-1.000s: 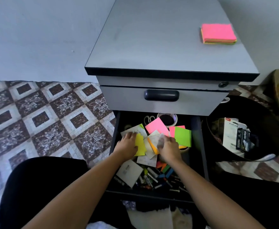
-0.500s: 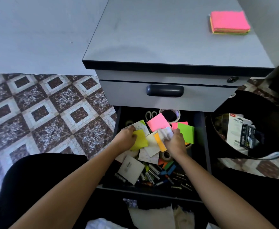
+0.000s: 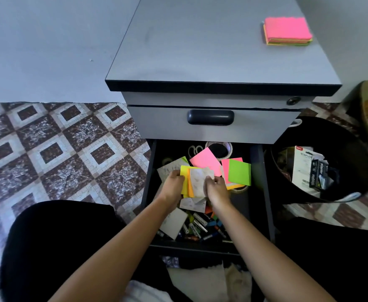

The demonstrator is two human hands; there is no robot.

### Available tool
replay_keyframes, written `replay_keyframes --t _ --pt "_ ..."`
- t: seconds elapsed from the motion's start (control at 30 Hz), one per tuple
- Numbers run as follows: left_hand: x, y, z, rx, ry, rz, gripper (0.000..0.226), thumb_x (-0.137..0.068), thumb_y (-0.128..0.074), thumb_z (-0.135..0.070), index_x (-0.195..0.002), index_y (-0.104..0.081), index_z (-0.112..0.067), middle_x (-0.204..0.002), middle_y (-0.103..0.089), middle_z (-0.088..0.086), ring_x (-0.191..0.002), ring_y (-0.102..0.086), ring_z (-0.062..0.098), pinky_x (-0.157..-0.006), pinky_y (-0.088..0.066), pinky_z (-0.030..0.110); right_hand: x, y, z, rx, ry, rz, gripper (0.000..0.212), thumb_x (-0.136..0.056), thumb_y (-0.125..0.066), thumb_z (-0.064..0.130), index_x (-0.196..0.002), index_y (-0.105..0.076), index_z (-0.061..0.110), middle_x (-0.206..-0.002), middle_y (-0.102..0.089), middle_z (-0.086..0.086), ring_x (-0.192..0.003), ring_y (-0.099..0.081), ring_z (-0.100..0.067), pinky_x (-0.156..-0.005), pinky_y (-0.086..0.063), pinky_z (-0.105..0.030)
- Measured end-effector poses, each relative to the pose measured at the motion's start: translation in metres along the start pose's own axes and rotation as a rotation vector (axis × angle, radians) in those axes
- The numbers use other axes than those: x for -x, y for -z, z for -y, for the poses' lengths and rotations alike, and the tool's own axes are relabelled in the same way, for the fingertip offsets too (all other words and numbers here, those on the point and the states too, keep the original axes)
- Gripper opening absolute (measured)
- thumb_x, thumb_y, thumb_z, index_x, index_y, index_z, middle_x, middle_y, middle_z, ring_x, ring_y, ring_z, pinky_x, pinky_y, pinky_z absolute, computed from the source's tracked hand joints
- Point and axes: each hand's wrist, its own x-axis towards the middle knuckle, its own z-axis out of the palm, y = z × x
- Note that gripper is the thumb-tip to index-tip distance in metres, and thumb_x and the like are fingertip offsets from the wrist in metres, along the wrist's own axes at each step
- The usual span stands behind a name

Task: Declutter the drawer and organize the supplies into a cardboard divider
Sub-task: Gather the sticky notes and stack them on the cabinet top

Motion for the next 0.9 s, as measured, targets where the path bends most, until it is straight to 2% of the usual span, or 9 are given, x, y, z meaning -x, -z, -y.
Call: replay_keyframes --t 0.07,0.13,0.2,0.27,0.3,0.47,0.63,0.77,0.9 --pt "0.006 -0.008 0.005 -0.09 -0.009 0.005 0.039 -0.099 -0.033 -0.022 -0.131 -0.047 -0.004 -0.121 -0.059 0.015 -0.11 -0.057 0.03 -0.09 -0.048 0.039 0.002 -0.006 -0.006 0.06 -0.063 0.01 0.006 -0.096 -0.039 0.023 -0.098 -0.042 0.019 -0.086 -0.047 0.001 -0.081 -0.048 -0.016 -0.068 -0.035 -0.028" --pt "0.01 -0.013 0.005 -0.199 -0.027 -0.009 0.045 -0.101 -0.029 -0.031 -0.138 -0.042 -0.009 -0.133 -0.05 0.01 -0.124 -0.046 0.028 -0.104 -0.038 0.039 0.004 -0.008 -0.008 0.081 -0.055 0.025 0.018 -0.096 -0.038 0.02 -0.078 -0.036 0.023 -0.081 -0.043 0.002 -0.079 -0.044 -0.017 -0.067 -0.035 -0.027" --pt "0.011 -0.016 0.003 -0.288 -0.073 -0.023 0.041 -0.1 -0.029 -0.02 -0.136 -0.042 -0.007 -0.11 -0.058 0.009 -0.106 -0.052 0.026 -0.09 -0.039 0.033 0.008 -0.002 -0.003 0.118 -0.018 0.012 0.027 -0.096 -0.038 0.013 -0.07 -0.033 0.02 -0.069 -0.039 0.002 -0.064 -0.04 -0.015 -0.054 -0.03 -0.025" --pt "0.011 -0.02 -0.003 -0.387 -0.137 -0.014 0.036 -0.096 -0.03 -0.008 -0.128 -0.045 -0.001 -0.076 -0.049 0.004 -0.072 -0.047 0.019 -0.068 -0.035 0.029 0.009 0.008 0.003 0.166 0.047 -0.016 0.023 -0.094 -0.04 0.01 -0.072 -0.036 0.014 -0.065 -0.037 0.0 -0.062 -0.038 -0.02 -0.052 -0.027 -0.026" --pt "0.011 -0.02 -0.008 -0.431 -0.158 -0.008 0.035 -0.094 -0.031 -0.006 -0.126 -0.046 -0.002 -0.074 -0.048 0.004 -0.068 -0.046 0.018 -0.065 -0.034 0.028 0.008 0.013 0.007 0.175 0.074 -0.027 0.022 -0.092 -0.042 0.01 -0.071 -0.037 0.013 -0.065 -0.038 -0.002 -0.063 -0.039 -0.022 -0.054 -0.028 -0.03" --pt "0.008 -0.019 -0.021 -0.434 -0.175 0.01 0.032 -0.089 -0.041 -0.007 -0.119 -0.053 -0.011 -0.094 -0.062 0.011 -0.091 -0.063 0.032 -0.081 -0.051 0.043 0.003 0.04 0.02 0.159 0.143 -0.015 0.027 -0.094 -0.043 0.016 -0.071 -0.054 0.006 -0.068 -0.052 -0.012 -0.061 -0.045 -0.023 -0.061 -0.032 -0.029" --pt "0.009 -0.006 -0.012 -0.367 -0.126 -0.033 0.023 -0.092 -0.042 -0.007 -0.113 -0.048 -0.015 -0.083 -0.058 0.007 -0.079 -0.058 0.027 -0.069 -0.047 0.036 -0.017 0.065 0.009 0.447 0.137 -0.089 0.028 -0.095 -0.048 0.019 -0.111 -0.064 0.003 -0.108 -0.066 -0.015 -0.092 -0.059 -0.027 -0.066 -0.036 -0.025" --pt "0.005 0.006 -0.001 -0.317 -0.078 -0.058 0.022 -0.093 -0.043 -0.006 -0.112 -0.048 -0.016 -0.082 -0.057 0.006 -0.073 -0.057 0.026 -0.065 -0.047 0.033 -0.03 0.075 0.006 0.597 0.047 -0.13 0.051 -0.093 -0.05 0.013 -0.141 -0.036 0.005 -0.137 -0.041 -0.023 -0.121 -0.047 -0.037 -0.094 -0.042 -0.035" --pt "-0.002 0.015 0.005 -0.283 -0.055 -0.088 0.025 -0.094 -0.043 -0.004 -0.116 -0.049 -0.013 -0.095 -0.058 0.009 -0.079 -0.059 0.024 -0.069 -0.051 0.036 -0.048 0.074 0.008 0.561 -0.06 -0.161 0.059 -0.091 -0.048 0.004 -0.144 -0.023 -0.002 -0.144 -0.031 -0.026 -0.128 -0.04 -0.039 -0.101 -0.037 -0.037"
